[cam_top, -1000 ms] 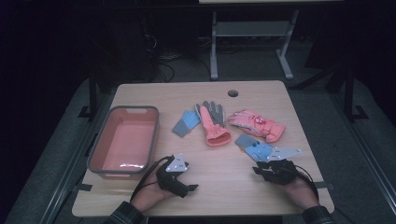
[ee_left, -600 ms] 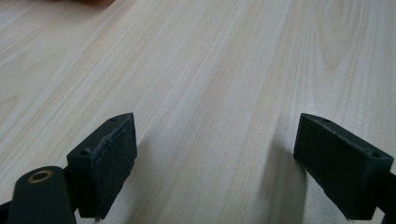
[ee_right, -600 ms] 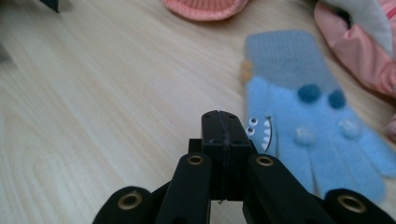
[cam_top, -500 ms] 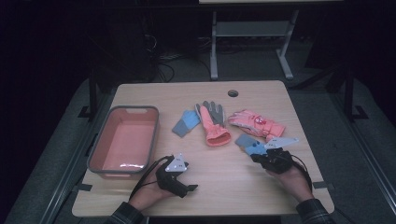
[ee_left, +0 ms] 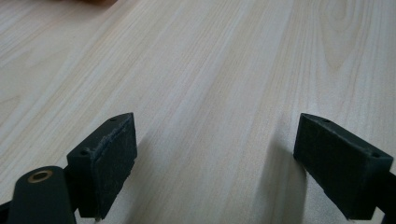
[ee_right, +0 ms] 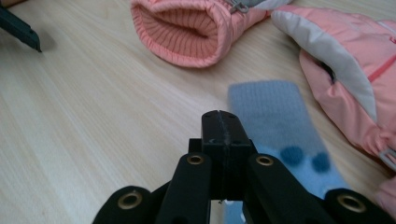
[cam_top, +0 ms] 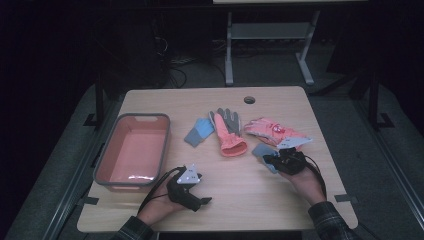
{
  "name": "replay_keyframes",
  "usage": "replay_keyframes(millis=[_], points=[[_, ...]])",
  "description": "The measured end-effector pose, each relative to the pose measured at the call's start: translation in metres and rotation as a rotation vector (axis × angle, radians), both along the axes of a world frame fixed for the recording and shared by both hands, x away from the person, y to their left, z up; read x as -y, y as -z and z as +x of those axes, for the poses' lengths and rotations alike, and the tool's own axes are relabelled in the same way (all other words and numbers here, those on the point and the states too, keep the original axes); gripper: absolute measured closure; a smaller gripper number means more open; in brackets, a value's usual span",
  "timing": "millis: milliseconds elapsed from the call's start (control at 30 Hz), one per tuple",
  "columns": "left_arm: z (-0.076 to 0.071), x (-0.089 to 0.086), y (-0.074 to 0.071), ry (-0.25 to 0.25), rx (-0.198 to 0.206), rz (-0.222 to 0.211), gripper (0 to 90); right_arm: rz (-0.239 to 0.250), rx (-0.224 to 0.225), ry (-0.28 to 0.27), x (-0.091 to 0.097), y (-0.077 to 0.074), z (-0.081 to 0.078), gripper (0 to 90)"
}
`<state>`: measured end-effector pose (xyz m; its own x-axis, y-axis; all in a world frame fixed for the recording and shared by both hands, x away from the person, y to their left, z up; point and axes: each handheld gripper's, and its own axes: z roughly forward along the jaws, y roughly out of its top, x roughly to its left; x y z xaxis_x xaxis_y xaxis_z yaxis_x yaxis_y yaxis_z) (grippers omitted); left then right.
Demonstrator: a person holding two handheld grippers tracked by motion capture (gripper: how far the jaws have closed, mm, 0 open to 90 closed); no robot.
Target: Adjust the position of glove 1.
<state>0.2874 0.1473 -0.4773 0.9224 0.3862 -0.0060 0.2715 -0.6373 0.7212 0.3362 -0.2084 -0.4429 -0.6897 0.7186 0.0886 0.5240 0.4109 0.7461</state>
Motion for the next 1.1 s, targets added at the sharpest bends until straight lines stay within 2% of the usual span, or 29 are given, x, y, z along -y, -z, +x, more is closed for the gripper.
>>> replay_keyframes(millis=[233,400,600,667,833,867,1100], points=[[0.000,0.000,0.000,0.000,-0.001,0.001,12.6,-0.004,-0.002,-0.005,-0.010,0.001,0.016,89.8],[0.000,0.000,0.000,0.000,-0.001,0.001,12.6,-0.001,-0.003,0.012,-0.013,0.002,0.029,89.8],[0.000,0.000,0.000,0.000,-0.001,0.001,12.6,-0.008,-0.022,0.027,-0.016,0.007,0.042,89.8],[0.000,0.000,0.000,0.000,-0.001,0.001,12.6,-0.018,-0.014,0.024,-0.017,0.010,0.045,89.9],[0.000,0.000,0.000,0.000,-0.001,0.000,12.6,-0.034,-0.039,0.026,-0.020,0.019,0.049,89.9],[0.000,0.000,0.000,0.000,-0.001,0.001,12.6,-0.037,-0.033,0.019,-0.020,0.020,0.050,89.9],[0.000,0.000,0.000,0.000,-0.001,0.000,12.6,-0.034,-0.045,0.020,-0.019,0.021,0.048,89.9]])
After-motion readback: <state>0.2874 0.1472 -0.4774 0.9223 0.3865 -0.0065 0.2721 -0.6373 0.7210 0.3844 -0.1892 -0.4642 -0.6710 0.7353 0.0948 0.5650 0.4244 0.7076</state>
